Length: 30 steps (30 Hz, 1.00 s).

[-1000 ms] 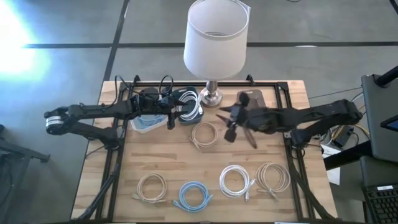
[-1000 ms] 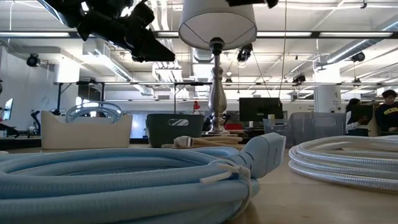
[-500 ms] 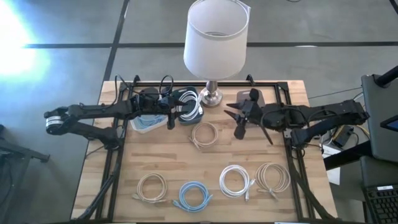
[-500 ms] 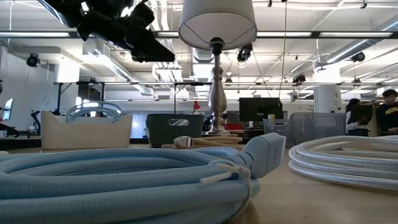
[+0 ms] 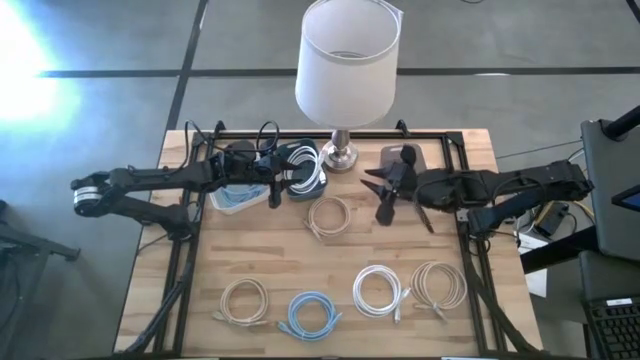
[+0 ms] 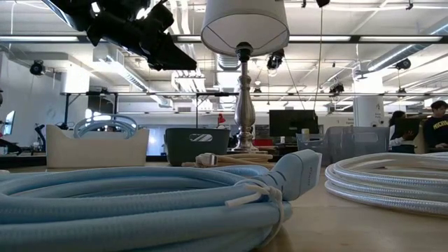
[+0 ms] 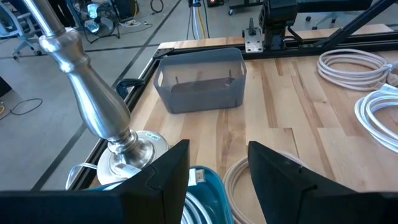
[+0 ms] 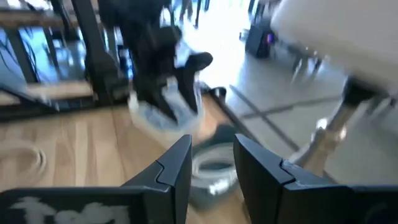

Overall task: Pick & Place USB Port
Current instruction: Put the white charger cable into the blue bin

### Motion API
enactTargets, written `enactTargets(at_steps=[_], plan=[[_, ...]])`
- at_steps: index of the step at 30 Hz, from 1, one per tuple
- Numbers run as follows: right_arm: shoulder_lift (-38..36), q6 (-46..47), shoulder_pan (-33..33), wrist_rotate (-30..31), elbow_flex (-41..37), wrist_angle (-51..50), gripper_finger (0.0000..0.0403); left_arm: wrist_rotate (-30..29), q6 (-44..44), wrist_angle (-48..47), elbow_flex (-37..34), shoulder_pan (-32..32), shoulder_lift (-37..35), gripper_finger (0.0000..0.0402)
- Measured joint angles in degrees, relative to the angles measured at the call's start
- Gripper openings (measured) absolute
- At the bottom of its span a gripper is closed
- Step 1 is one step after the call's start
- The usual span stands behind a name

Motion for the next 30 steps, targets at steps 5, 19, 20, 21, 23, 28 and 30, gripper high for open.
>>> enactTargets(at_steps=[5, 19, 20, 21, 23, 28, 30], plan=[[0.07, 10.70, 0.00, 0.01, -0.94, -11.30, 0.0121, 0.00, 0.00, 0.00, 0.00, 0.00, 0.00, 0.0168], [0.09, 23.40, 0.25, -3.69, -9.85, -9.80, 0.0103, 11.60, -8.97, 0.97, -0.07, -0.32, -0.26, 0.0168], [0.10, 23.45, 0.36, -5.15, -9.86, -9.77, 0.0102, 15.37, -10.93, 1.27, -0.07, -0.48, -0.34, 0.0168], [0.10, 23.43, 0.52, -6.75, -9.86, -9.75, 0.0101, 19.73, -13.01, 1.84, -0.07, -0.69, -0.35, 0.0168], [0.08, 23.07, 0.64, -10.20, -9.87, -9.70, 0.0099, 28.70, -16.60, 2.28, -0.07, -1.34, -0.37, 0.0168], [0.08, 22.99, 0.64, -13.44, -10.06, -8.73, 0.0100, 41.76, -19.10, 4.73, -0.07, -5.13, -0.39, 0.0168], [0.08, 22.94, 0.56, -13.38, -10.06, -7.75, 0.0102, 39.39, -18.07, 6.43, -0.07, -7.66, -0.39, 0.0168]])
